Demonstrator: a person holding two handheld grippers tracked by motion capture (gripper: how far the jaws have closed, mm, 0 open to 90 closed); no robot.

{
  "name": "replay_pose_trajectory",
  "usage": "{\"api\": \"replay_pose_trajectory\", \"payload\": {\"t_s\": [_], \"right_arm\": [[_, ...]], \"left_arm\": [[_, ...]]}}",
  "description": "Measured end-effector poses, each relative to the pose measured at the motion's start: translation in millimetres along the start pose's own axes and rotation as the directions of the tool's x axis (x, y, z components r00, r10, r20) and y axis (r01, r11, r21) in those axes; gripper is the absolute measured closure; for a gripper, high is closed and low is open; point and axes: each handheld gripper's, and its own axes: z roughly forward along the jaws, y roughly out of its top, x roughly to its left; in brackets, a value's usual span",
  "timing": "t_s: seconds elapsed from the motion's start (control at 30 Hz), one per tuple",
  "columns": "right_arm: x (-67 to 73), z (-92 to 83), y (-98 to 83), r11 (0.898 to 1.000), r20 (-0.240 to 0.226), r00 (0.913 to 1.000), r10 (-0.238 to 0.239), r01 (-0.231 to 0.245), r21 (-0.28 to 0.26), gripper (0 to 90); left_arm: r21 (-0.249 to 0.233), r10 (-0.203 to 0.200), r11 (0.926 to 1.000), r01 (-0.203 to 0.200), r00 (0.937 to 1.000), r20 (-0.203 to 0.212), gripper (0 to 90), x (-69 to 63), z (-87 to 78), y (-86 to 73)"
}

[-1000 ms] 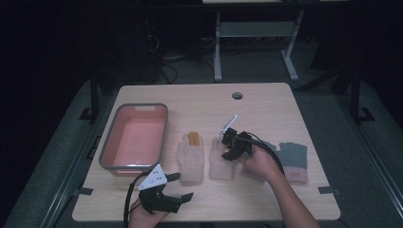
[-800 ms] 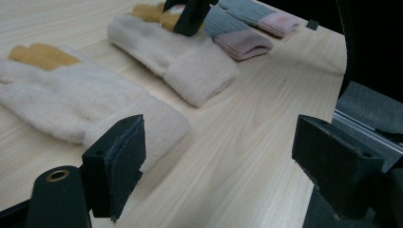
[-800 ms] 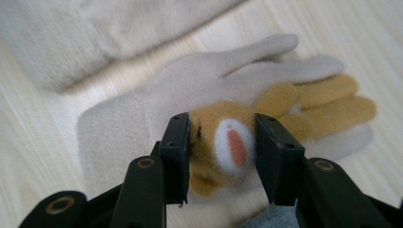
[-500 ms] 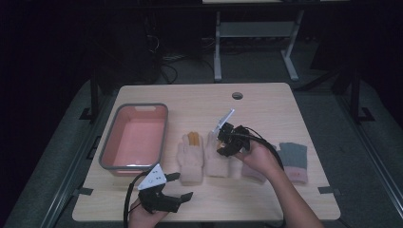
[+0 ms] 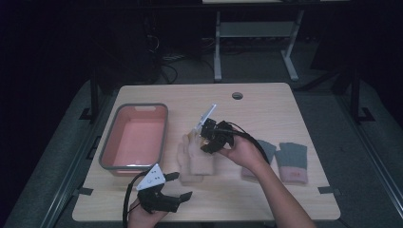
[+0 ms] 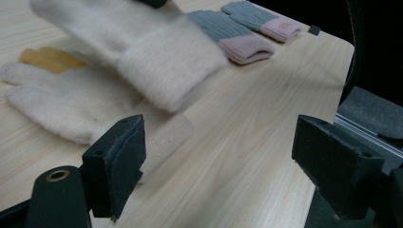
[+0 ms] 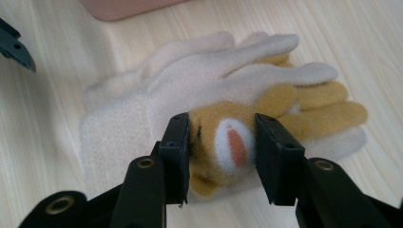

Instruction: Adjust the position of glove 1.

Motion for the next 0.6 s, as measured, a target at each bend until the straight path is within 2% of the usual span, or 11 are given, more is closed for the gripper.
{"api": "replay_pose_trajectory", "payload": {"t_s": [0.23,0.6], "right_arm": [[6.4,14.6,14.2,0.999,-0.036,0.9988,-0.031,0.032,0.005,58.5],[10.4,29.5,20.8,0.999,-0.054,0.9979,-0.037,0.038,0.016,58.2]], "left_arm": [[-0.002,-0.004,1.0,0.004,1.0,-0.001,18.7,1.5,-1.4,-0.3],[-0.011,-0.023,0.9997,0.023,0.9997,-0.007,18.7,2.2,-1.0,-0.7]]}}
